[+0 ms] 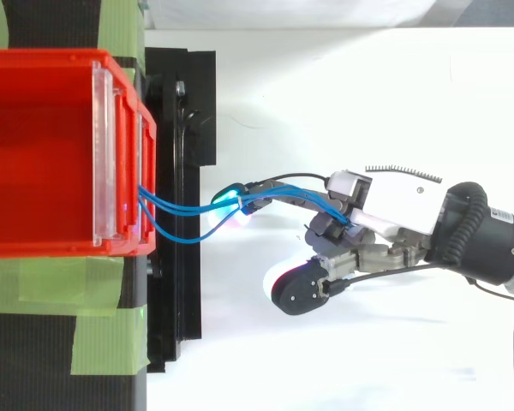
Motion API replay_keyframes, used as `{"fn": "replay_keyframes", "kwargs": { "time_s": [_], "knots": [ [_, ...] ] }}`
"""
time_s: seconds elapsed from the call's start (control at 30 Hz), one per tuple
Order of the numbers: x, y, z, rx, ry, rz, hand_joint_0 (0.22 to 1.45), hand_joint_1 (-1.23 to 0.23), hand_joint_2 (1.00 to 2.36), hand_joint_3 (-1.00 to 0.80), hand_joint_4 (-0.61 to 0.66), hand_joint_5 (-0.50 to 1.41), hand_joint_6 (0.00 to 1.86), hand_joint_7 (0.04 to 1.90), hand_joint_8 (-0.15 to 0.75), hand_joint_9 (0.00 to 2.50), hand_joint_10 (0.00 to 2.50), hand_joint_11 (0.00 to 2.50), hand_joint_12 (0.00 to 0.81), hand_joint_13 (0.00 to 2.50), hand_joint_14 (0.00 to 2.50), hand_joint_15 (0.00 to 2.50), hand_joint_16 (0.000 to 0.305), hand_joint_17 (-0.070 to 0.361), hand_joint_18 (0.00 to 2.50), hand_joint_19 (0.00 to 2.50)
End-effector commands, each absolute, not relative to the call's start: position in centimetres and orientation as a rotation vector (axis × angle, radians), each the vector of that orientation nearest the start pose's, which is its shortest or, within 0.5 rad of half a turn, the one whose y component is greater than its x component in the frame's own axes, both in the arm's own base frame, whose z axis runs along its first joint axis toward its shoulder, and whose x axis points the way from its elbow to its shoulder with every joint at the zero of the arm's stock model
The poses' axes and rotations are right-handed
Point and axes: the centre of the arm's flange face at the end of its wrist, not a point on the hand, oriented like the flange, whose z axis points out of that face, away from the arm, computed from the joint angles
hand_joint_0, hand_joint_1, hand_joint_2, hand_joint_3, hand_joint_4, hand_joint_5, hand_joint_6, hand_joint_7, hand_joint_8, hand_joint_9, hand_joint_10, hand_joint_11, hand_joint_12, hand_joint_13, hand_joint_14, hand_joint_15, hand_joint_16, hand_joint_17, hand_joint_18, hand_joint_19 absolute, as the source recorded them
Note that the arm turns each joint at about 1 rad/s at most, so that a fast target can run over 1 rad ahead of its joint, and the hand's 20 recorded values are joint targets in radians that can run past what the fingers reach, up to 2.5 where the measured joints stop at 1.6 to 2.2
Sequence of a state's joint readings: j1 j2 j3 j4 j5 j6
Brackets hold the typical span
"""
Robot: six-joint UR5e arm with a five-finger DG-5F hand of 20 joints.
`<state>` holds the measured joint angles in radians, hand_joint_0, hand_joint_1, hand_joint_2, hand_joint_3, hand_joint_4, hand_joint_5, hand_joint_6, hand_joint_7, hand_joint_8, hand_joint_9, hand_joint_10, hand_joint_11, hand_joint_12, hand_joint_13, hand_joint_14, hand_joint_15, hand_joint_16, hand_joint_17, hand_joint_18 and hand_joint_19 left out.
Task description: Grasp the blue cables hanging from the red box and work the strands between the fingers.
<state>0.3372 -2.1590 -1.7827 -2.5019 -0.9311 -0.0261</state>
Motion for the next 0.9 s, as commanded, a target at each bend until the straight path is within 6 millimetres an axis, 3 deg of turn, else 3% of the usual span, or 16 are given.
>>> {"fn": "replay_keyframes", "kwargs": {
  "time_s": [0.0, 0.87],
  "knots": [
    [60.3, 0.64, 12.26, 1.366, 1.133, 0.838, 0.71, -0.53, 1.0, -1.0, 0.34, 0.04, 0.01, 0.71, 0.524, 1.88, 2.5, 2.5, 0.603, 1.97, 2.5, 1.85, 0.198, 0.149, 2.39, 0.69],
    [60.36, 0.66, 12.31, 1.366, 1.131, 0.84, 0.72, -0.53, 1.0, -1.0, 0.34, 0.03, 0.01, 0.71, 0.523, 1.87, 2.5, 2.5, 0.602, 1.96, 2.5, 1.84, 0.198, 0.148, 2.39, 0.68]
  ]
}}
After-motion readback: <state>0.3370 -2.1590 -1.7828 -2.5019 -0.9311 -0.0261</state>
